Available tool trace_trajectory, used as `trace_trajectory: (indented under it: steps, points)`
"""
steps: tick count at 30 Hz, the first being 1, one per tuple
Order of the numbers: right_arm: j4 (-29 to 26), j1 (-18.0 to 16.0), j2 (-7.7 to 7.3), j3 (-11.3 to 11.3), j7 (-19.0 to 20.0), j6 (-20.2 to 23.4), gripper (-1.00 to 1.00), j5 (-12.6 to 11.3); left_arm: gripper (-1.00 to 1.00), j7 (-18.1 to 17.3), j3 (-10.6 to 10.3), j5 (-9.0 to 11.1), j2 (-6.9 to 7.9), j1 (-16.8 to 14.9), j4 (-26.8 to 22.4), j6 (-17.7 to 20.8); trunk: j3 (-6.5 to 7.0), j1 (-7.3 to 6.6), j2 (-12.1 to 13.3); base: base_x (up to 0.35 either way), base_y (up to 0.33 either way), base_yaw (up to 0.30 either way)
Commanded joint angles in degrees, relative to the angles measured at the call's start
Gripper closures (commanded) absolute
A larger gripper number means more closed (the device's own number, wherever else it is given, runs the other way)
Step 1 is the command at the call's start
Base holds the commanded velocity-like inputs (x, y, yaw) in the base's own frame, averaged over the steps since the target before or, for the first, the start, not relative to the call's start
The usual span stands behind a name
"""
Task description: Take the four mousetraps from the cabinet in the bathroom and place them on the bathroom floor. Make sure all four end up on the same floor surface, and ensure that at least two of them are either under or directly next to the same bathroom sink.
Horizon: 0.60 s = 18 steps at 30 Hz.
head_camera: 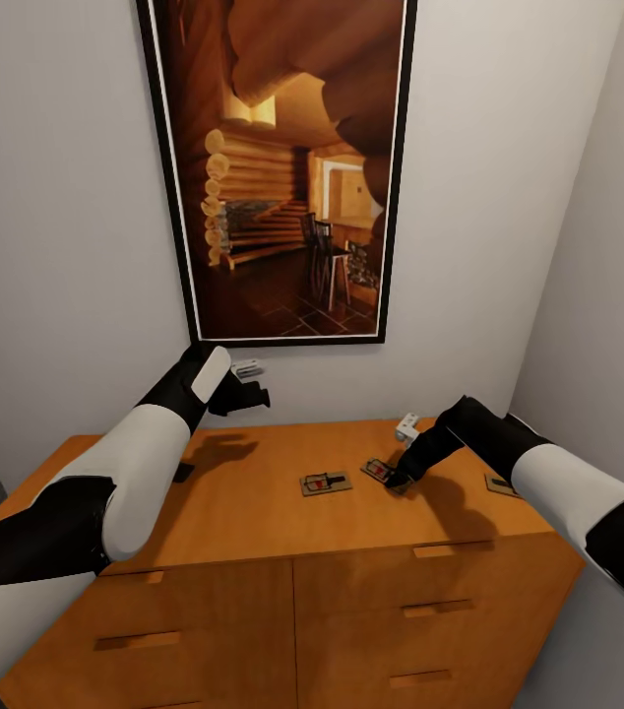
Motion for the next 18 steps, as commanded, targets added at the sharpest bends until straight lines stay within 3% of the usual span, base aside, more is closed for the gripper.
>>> trace_trajectory:
  steps: [1, 8, 9, 18]
  points:
    - [-0.12, 0.33, -0.08, 0.62, 0.02, 0.72, 1.00, -0.25, -1.00, 0.51, 0.36, 0.40, -0.07, -0.05, -0.06, 0.17, -0.09, 0.01, -0.03, 0.000, 0.000, 0.000]
    - [-1.22, 0.29, -0.33, 0.39, 0.18, 0.86, 1.00, -0.24, -1.00, 0.51, 0.36, 0.40, -0.07, -0.05, 0.14, 0.10, -0.09, 0.01, -0.03, 0.000, 0.000, 0.000]
    - [-11.88, 0.07, -0.76, -0.08, 0.25, 5.00, 1.00, -0.47, -1.00, 0.42, 0.40, 0.40, 0.01, -0.05, 0.56, -0.04, -0.09, 0.01, -0.03, 0.000, 0.000, 0.000]
    - [-12.01, 0.05, -0.73, -0.17, 0.29, 6.46, 1.00, -0.50, -1.00, 0.42, 0.44, 0.44, 0.02, -0.05, 0.64, -0.16, -0.09, 0.01, -0.03, 0.000, 0.000, 0.000]
